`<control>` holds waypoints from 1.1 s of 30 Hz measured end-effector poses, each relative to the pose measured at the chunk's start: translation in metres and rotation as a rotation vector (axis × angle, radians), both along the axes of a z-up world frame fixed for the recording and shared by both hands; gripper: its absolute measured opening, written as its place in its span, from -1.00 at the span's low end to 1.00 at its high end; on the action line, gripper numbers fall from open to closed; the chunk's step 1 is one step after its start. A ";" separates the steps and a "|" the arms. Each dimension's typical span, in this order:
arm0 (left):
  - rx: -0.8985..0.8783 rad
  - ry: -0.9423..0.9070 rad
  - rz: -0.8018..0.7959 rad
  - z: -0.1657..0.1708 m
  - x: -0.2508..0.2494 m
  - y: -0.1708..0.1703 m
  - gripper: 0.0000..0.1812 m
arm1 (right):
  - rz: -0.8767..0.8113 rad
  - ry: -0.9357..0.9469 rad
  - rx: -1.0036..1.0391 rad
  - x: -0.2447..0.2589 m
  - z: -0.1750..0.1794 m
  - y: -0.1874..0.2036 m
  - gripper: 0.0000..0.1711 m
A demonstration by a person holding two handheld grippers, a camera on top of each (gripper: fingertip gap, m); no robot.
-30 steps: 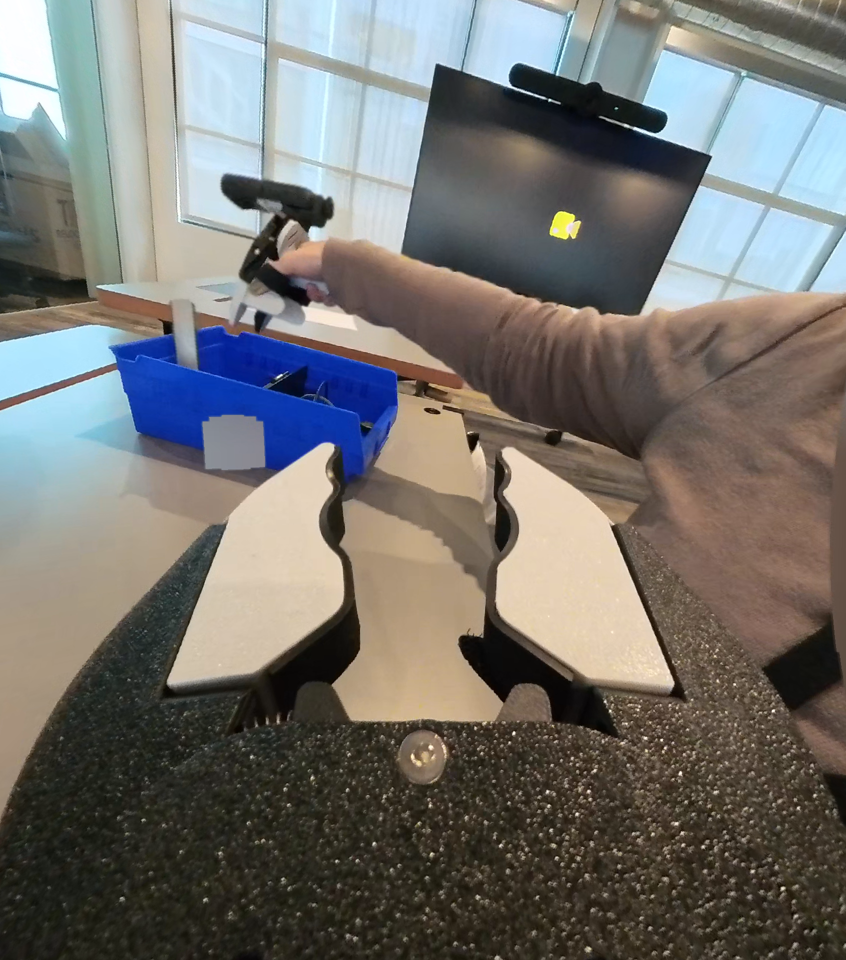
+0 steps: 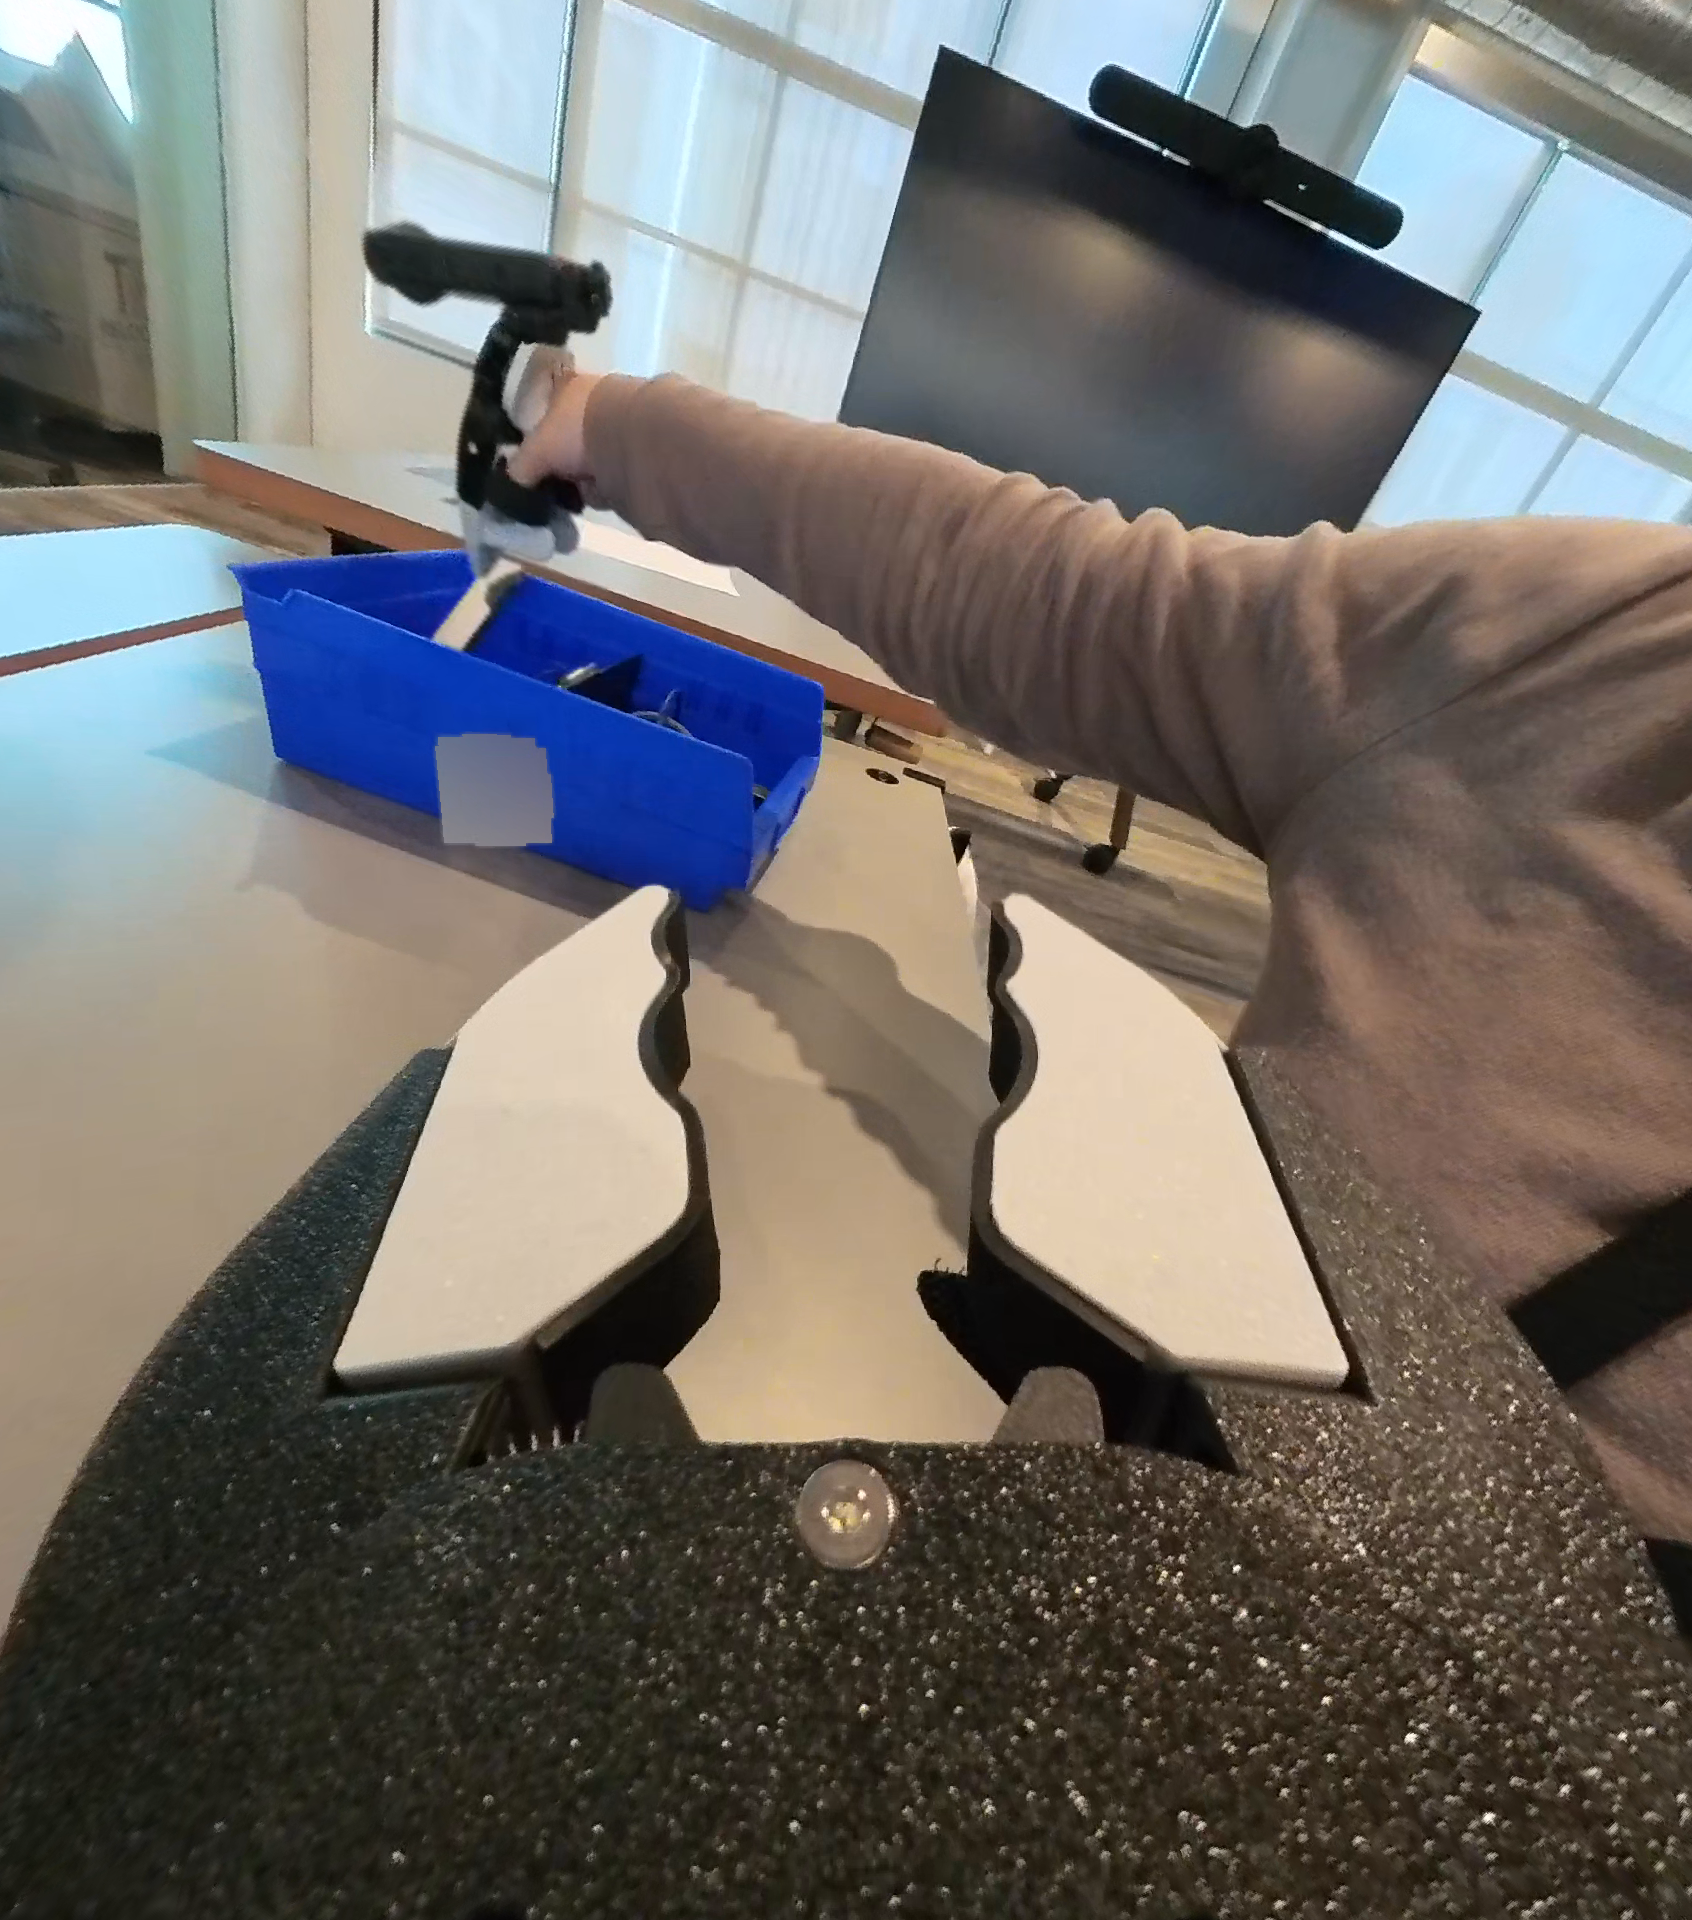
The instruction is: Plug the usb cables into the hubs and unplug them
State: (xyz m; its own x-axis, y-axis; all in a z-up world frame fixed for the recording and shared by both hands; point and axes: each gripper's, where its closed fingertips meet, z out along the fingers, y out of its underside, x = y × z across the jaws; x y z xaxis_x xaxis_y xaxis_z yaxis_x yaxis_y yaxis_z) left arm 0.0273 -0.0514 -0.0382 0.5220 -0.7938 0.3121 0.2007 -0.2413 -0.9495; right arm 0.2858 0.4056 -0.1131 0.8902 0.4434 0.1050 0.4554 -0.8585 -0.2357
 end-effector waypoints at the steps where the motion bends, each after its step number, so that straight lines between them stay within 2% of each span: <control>1: 0.000 0.003 -0.002 0.000 0.001 0.000 -0.39 | -0.024 0.022 -0.051 0.003 -0.007 -0.006 -1.00; 6: 0.009 0.013 -0.004 0.002 0.003 -0.003 -0.40 | -0.014 0.045 -0.164 0.015 -0.043 -0.027 -1.00; 8: 0.013 0.010 -0.003 0.003 0.002 -0.003 -0.40 | 0.062 0.069 -0.068 0.011 -0.041 -0.020 -1.00; 14: 0.005 0.014 -0.011 0.001 0.005 -0.003 -0.39 | 0.285 0.027 0.407 -0.003 0.000 0.017 -1.00; 16: 0.005 0.027 -0.013 0.000 0.007 -0.004 -0.39 | 0.300 -0.025 0.424 -0.002 -0.005 0.021 -1.00; 19: 0.008 0.036 -0.009 0.000 0.007 -0.004 -0.39 | 0.285 -0.058 0.321 0.000 -0.027 0.016 -1.00; 22: 0.008 0.020 -0.007 0.001 0.005 -0.004 -0.39 | 0.261 0.003 0.201 -0.010 -0.031 0.002 -1.00; 24: 0.005 0.009 -0.003 0.001 0.003 -0.003 -0.39 | 0.285 0.026 0.196 -0.013 -0.017 -0.008 -1.00; 27: 0.007 -0.005 0.003 0.004 0.000 -0.003 -0.39 | 0.423 0.144 0.170 -0.026 0.010 -0.048 -1.00; 30: 0.016 -0.005 0.015 0.007 -0.003 -0.004 -0.39 | 0.574 0.104 0.188 -0.009 0.020 -0.088 -1.00; 33: 0.029 -0.001 0.038 0.011 -0.007 -0.005 -0.39 | 0.624 0.083 0.224 0.012 0.018 -0.116 -1.00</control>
